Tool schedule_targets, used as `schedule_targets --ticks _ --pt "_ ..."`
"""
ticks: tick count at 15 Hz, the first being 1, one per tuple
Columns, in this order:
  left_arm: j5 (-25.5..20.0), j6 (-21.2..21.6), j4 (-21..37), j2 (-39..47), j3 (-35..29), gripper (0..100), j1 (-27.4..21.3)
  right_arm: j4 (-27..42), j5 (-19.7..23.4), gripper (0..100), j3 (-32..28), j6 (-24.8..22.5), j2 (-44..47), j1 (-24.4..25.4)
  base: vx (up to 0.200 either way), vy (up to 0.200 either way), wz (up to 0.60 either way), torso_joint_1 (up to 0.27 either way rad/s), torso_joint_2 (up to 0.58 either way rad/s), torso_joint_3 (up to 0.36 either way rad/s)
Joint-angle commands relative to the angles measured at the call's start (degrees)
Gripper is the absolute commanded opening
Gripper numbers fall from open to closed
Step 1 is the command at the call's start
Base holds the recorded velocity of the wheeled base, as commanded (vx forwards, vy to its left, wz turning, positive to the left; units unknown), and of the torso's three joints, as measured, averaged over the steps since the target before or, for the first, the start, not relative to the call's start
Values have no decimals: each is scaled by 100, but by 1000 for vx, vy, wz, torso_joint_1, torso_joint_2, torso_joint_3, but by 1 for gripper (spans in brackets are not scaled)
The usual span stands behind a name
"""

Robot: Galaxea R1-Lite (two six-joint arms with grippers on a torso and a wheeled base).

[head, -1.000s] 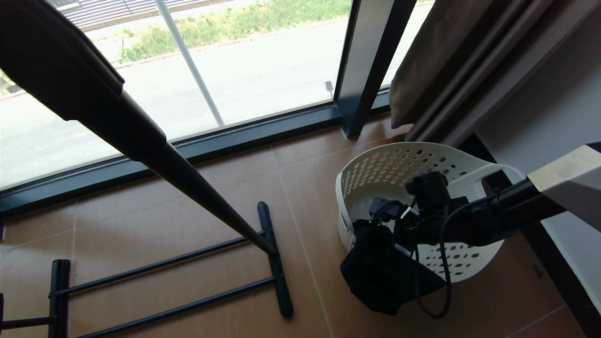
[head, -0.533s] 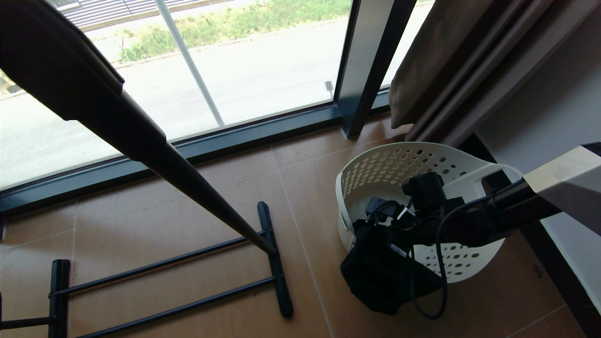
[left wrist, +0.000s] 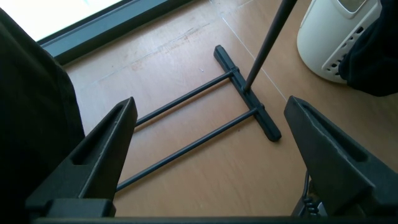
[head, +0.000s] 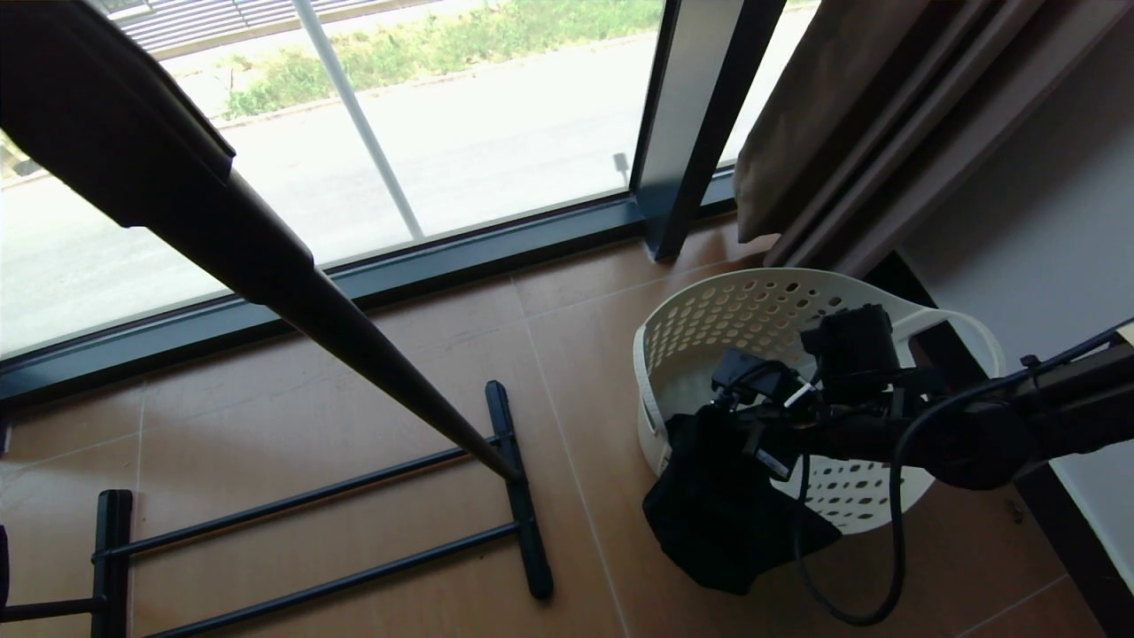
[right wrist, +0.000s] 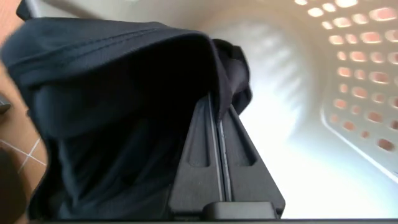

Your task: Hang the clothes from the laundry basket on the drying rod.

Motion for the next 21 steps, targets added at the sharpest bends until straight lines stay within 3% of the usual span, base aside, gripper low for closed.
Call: schedule_targets --ticks 1,2,5,9,12,16,21 --pt "1 -1 2 6 0 100 1 -21 -128 0 418 2 -957 94 0 0 0 0 0 0" --pt "1 8 2 6 0 100 1 -30 -198 0 532 2 -1141 112 0 0 0 0 0 0" --pt "1 43 -7 6 0 100 1 -30 -427 0 1314 2 -2882 340 0 0 0 0 0 0" --pt "1 35 -7 6 0 100 1 40 -471 0 1877 116 -4841 815 0 0 0 0 0 0" --pt "1 26 -7 6 0 100 1 40 -444 0 2290 494 -5791 850 0 0 0 0 0 0" --pt "-113 17 2 6 0 100 -7 40 -93 0 2290 1118 -5923 903 0 0 0 0 0 0" --pt "-139 17 2 6 -9 100 -16 -3 -84 0 2334 1144 -5826 911 0 0 0 3 4 156"
